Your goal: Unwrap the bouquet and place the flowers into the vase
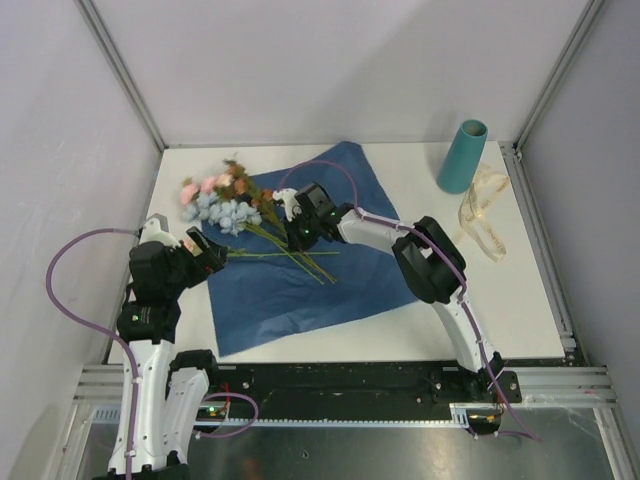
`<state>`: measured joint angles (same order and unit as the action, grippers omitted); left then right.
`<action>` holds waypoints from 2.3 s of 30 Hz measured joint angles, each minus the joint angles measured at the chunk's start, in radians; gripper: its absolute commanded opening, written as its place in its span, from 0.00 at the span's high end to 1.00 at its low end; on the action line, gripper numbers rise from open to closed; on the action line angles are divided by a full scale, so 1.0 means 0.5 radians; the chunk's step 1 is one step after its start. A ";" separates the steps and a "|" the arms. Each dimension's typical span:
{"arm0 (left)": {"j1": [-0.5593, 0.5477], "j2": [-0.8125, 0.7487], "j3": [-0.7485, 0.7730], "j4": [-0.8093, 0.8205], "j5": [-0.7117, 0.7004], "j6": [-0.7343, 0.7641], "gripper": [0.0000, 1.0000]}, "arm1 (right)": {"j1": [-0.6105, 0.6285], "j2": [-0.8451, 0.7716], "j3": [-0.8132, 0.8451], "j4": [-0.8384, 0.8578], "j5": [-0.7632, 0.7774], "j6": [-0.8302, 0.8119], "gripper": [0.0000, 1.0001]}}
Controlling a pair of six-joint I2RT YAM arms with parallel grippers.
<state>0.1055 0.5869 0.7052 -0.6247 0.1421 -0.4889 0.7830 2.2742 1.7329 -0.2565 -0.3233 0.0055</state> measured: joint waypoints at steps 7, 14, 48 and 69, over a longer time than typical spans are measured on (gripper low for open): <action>0.002 0.001 0.000 0.000 0.000 0.000 0.00 | -0.021 -0.134 -0.233 0.174 -0.110 -0.034 1.00; 0.002 0.001 0.000 0.001 0.000 0.000 0.00 | -0.082 -0.238 -0.324 0.321 -0.246 -0.033 1.00; 0.005 -0.021 -0.141 0.596 0.870 -0.356 0.21 | -0.053 -1.227 -1.562 2.031 -0.452 1.099 1.00; -0.121 0.056 -0.143 1.247 1.155 -0.699 0.97 | 0.327 -1.512 -1.704 1.926 -0.388 0.935 0.83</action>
<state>0.0452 0.6147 0.6334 -0.0013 0.7197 -0.8383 0.9463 1.5181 0.8806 0.7067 -0.5175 0.4732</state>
